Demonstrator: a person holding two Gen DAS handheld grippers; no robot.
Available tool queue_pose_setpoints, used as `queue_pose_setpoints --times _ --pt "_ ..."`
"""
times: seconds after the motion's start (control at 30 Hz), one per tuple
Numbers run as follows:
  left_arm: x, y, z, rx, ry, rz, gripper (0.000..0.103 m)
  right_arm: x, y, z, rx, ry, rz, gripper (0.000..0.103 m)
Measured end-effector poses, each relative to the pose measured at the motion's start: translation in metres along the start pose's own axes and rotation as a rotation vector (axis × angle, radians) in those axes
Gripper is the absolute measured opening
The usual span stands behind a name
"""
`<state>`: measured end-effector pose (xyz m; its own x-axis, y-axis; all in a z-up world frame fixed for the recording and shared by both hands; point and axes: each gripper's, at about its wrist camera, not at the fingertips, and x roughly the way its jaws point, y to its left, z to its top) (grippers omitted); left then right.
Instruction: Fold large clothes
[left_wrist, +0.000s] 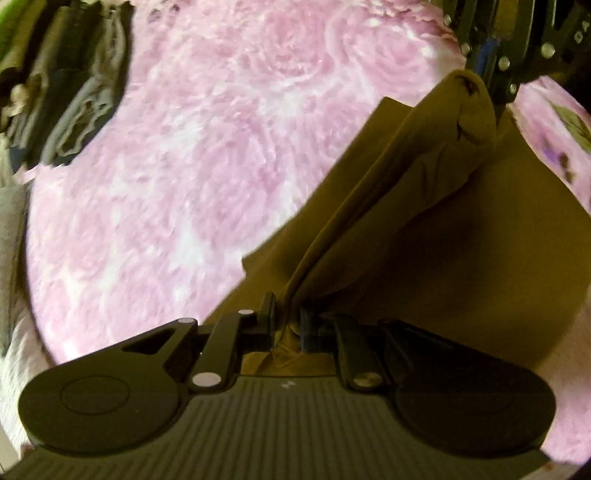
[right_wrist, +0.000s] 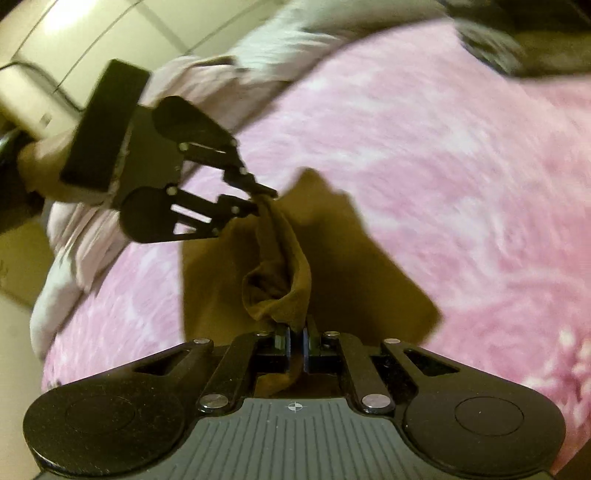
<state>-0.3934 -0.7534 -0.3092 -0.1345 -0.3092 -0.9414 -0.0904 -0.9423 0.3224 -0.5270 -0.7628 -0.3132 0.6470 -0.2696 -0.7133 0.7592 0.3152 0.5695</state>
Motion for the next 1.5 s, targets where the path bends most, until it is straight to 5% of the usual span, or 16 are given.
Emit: queue_pose_setpoints --times 0.23,0.4,0.5,0.73,0.9,1.03,1.1,1.3,1.5 --pt "0.025 0.012 0.015 0.004 0.007 -0.038 0.011 0.004 -0.040 0.000 0.141 -0.005 0.026 0.002" --pt "0.028 0.022 0.013 -0.098 0.007 -0.019 0.018 0.007 -0.050 0.004 0.196 -0.019 0.030 0.002" --pt "0.026 0.030 0.010 -0.219 0.005 0.017 0.032 0.008 -0.055 0.001 0.208 -0.016 0.010 0.003" --pt "-0.024 0.039 -0.047 -0.548 0.030 0.071 0.032 -0.034 -0.046 -0.001 0.163 -0.063 -0.153 0.013" --pt "-0.056 0.011 -0.088 -0.739 0.013 0.018 0.032 -0.051 -0.007 -0.021 0.124 -0.050 -0.074 0.014" --pt "-0.057 -0.024 -0.092 -0.703 -0.003 -0.024 0.032 -0.035 0.025 -0.060 0.082 -0.002 -0.012 0.023" --pt "-0.047 -0.038 -0.096 -0.675 -0.011 -0.016 0.032 -0.029 0.041 -0.074 0.038 -0.027 -0.010 0.039" --pt "-0.015 -0.052 -0.107 -0.659 -0.003 -0.023 0.032 0.013 0.072 -0.098 -0.076 -0.082 0.003 0.042" --pt "-0.036 -0.051 -0.104 -0.617 -0.019 0.002 0.032 0.019 0.079 -0.099 -0.148 -0.149 -0.047 0.042"
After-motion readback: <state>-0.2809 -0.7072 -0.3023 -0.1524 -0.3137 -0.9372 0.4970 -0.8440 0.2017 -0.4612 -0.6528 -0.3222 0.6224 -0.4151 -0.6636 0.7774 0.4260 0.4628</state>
